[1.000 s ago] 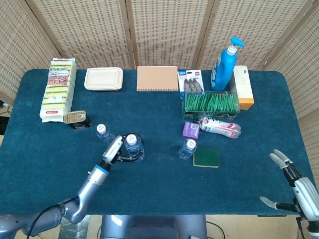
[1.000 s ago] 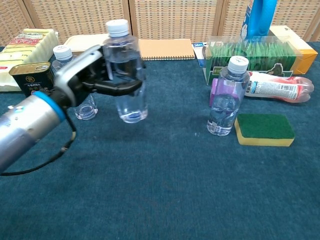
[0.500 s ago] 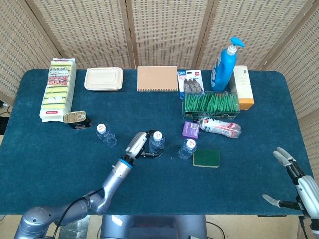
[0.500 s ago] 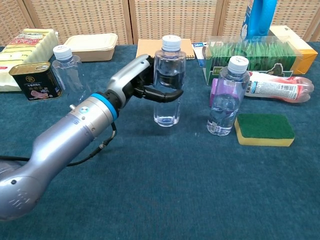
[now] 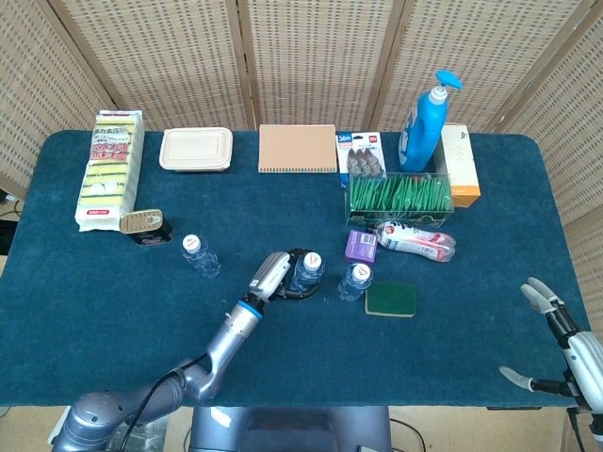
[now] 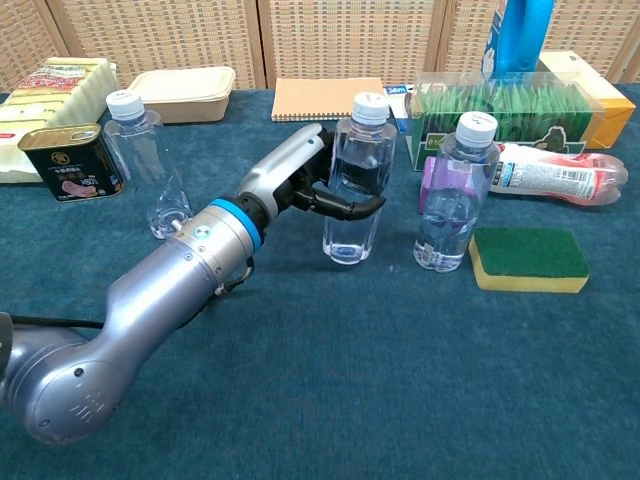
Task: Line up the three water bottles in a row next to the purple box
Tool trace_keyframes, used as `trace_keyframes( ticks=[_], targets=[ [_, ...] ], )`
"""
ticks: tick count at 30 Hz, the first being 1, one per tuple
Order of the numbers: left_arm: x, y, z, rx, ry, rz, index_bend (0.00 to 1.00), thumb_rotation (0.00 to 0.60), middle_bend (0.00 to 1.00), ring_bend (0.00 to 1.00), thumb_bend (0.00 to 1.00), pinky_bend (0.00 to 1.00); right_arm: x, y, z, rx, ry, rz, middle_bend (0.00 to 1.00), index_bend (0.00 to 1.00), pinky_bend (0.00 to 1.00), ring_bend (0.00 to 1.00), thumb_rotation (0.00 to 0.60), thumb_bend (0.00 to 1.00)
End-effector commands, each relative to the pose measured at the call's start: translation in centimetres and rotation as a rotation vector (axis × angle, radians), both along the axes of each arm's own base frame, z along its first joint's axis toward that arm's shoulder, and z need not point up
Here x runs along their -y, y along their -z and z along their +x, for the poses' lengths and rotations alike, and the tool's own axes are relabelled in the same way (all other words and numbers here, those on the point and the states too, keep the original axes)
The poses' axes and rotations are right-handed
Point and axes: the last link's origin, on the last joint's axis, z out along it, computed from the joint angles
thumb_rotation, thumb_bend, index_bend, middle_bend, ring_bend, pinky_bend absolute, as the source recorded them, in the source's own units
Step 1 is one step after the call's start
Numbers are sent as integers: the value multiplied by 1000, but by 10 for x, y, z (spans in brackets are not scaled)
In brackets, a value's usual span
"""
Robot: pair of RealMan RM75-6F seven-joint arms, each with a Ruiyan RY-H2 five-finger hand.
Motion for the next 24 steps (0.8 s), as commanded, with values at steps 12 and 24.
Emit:
trace_keyframes(
  ticks=[12, 24],
  targets=[
    [4, 7, -1, -40, 50, -10, 23, 600, 147, 158, 268, 392, 0, -2, 0, 2, -4, 0, 0, 10, 176, 0, 600, 0],
    [5, 6, -6, -58, 74, 21, 0, 600, 24, 89, 211, 349, -1, -3, -1, 1, -3, -6, 0, 9, 176, 0, 600, 0]
  ],
)
